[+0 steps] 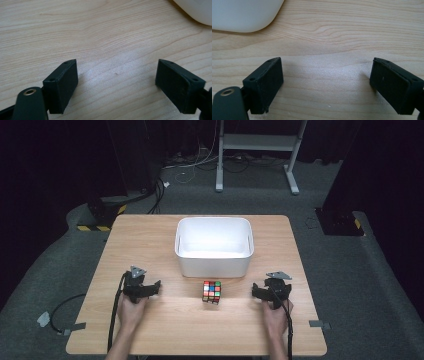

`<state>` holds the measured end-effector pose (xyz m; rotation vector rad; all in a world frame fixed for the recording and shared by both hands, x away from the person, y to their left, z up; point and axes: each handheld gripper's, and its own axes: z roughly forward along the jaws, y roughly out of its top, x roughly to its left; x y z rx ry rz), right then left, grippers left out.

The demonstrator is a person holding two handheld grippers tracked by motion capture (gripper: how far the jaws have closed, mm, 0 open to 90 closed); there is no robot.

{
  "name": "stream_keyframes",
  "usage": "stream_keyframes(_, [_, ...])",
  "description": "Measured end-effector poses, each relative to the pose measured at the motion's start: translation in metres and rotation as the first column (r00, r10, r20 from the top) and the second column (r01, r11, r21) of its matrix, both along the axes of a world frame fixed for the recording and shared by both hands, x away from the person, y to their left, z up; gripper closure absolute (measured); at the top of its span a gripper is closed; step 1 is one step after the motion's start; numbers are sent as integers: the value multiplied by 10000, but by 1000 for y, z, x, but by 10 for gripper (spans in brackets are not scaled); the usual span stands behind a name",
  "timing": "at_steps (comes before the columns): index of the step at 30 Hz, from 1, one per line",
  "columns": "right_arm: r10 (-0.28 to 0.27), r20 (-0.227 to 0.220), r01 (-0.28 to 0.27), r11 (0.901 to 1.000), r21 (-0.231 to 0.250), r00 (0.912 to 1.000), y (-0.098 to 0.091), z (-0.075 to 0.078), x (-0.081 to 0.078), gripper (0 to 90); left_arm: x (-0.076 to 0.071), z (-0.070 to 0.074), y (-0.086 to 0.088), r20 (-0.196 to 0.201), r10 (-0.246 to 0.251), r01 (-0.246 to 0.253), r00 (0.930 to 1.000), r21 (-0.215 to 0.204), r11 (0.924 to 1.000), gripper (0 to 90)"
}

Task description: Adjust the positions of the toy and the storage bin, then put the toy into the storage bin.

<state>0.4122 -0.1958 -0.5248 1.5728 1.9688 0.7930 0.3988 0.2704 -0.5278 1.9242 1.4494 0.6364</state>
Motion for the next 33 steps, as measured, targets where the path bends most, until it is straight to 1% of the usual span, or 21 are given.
stream_keyframes(10, [5,16,-5,10000,21,10000,0,0,-1,121,0,0,0,-7,-25,25,10000,-27,10000,183])
stream_keyframes(13, [-77,143,76,9999,85,9999,-1,1,-2,198,0,0,0,-11,-38,38,10000,-38,10000,183])
stream_keyframes(17, [134,233,-135,9999,11,9996,-2,1,-3,216,0,0,1,-17,-63,63,10000,-43,10000,183])
stream_keyframes(19, [140,234,-141,9999,29,9996,-2,1,-5,214,0,0,1,-16,-66,66,10000,-44,10000,182])
stream_keyframes(22, [214,388,-215,9998,36,9990,-1,1,-8,214,0,0,1,-15,-71,71,10000,-40,10000,182])
stream_keyframes(26, [431,505,-442,9988,204,9978,1,4,-11,214,0,0,1,-12,-105,105,9999,-40,9999,182])
stream_keyframes(28, [656,673,-676,9974,269,9956,2,7,-11,214,-1,0,1,-12,-157,157,9999,-16,9999,182])
stream_keyframes(33, [884,721,-912,9952,361,9935,6,10,-14,213,-1,0,1,-12,-155,155,9999,-26,9999,181])
